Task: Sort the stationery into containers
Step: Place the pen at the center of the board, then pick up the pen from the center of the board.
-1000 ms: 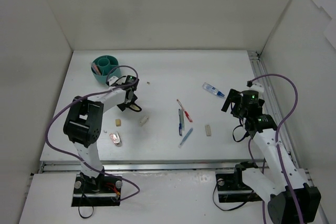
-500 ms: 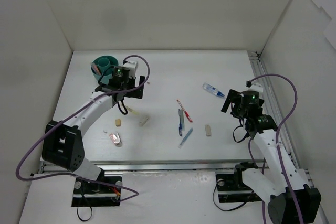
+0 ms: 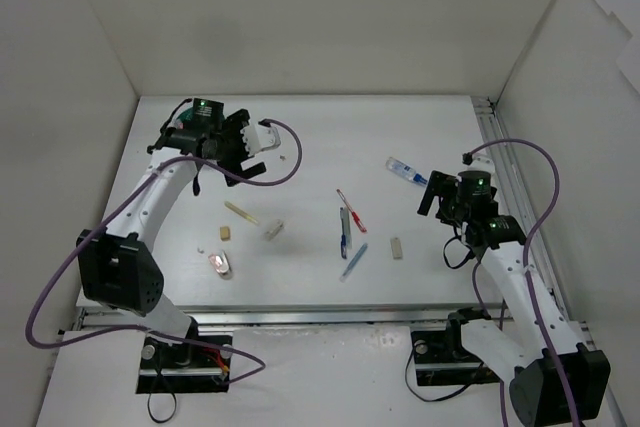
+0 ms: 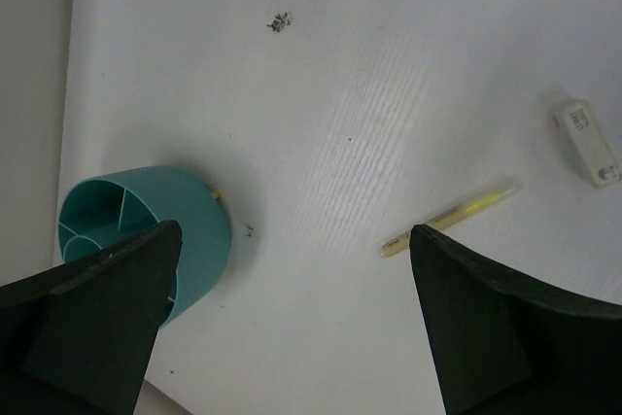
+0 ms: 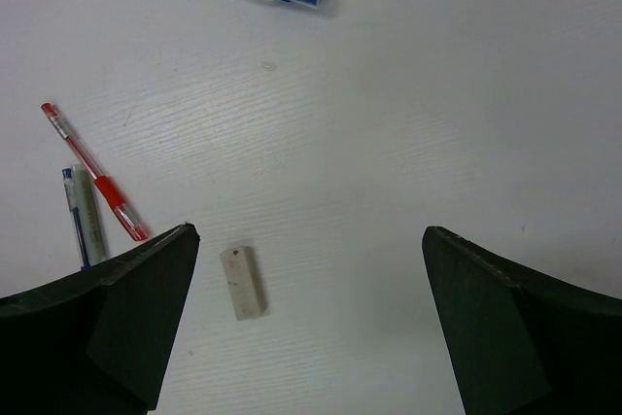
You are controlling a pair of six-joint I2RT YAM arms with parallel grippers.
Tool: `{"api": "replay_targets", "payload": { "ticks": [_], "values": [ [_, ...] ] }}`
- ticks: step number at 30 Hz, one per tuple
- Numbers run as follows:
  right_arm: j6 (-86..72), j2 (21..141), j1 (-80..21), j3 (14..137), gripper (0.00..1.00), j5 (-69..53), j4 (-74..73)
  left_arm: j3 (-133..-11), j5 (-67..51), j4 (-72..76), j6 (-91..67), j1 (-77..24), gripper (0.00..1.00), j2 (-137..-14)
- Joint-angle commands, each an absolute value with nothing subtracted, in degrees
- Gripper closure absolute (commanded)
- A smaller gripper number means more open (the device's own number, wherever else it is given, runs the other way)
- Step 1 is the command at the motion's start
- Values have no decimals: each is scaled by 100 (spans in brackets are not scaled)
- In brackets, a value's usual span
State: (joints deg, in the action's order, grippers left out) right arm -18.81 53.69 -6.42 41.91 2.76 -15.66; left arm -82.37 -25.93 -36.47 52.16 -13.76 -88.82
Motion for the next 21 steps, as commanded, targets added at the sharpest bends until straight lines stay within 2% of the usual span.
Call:
{"api": "replay_targets", "payload": {
  "ticks": [1, 7, 14, 21],
  "values": [
    [-1837, 5388, -624, 4500, 2, 448, -1380, -9007, -2770, -5286, 6748, -1257, 0, -9280],
    [-1942, 5545, -624, 4640, 2, 615, -1380, -8570, -2672, -5722, 7198, -1257, 0, -9729],
    [-2083, 5985, -641, 4895, 2, 536, -1397, -7849, -2839, -5089, 7365, -1309, 0, -9554],
    [-2083, 5792, -633, 4939, 2, 694, -1476, -7630, -2189, -4589, 7128, -1494, 0, -10072]
  ]
}}
